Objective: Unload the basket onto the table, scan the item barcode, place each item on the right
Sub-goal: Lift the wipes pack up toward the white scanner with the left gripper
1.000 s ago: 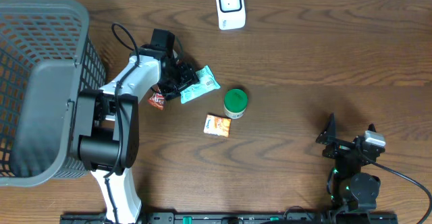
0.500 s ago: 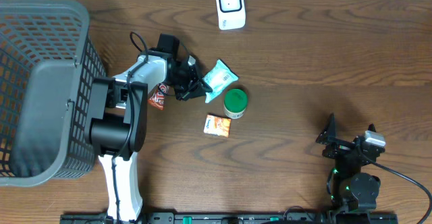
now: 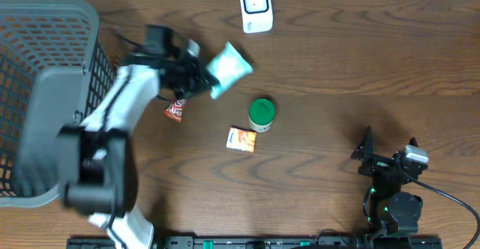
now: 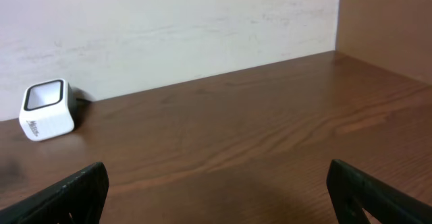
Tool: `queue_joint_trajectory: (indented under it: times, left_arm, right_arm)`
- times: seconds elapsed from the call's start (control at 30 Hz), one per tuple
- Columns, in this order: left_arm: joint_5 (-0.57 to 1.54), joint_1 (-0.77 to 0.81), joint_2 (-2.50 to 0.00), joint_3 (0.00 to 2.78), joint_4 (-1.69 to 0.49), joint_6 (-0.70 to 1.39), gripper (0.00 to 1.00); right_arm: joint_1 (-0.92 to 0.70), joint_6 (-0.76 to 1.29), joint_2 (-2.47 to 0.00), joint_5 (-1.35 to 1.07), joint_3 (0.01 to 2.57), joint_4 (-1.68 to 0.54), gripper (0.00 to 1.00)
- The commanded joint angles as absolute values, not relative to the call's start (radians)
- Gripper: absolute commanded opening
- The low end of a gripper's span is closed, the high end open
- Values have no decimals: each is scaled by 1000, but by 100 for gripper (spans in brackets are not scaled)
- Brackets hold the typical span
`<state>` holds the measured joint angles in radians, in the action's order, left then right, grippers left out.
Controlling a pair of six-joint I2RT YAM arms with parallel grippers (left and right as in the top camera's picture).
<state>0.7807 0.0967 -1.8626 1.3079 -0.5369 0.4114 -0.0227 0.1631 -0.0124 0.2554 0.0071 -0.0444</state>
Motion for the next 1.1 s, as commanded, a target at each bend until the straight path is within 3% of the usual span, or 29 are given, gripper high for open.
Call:
queue_joint_trajectory:
  times: [0.0,0.63,0.87,1.07]
  left_arm:
    - [837,53,-1721,1326,-529,382,7]
    - [749,64,-1552,1327,-455,318,7]
    - [54,210,-1552,1328,-350,307,7]
    - [-272,352,-1588,1328,-130,163,7]
  right_arm:
    - [-20,148,-9,257,6,-49,99]
    - [-20,148,-9,257,6,-49,99]
    - [-20,148,-9,257,6,-49,99]
    - [-20,148,-9,257,6,-49,99]
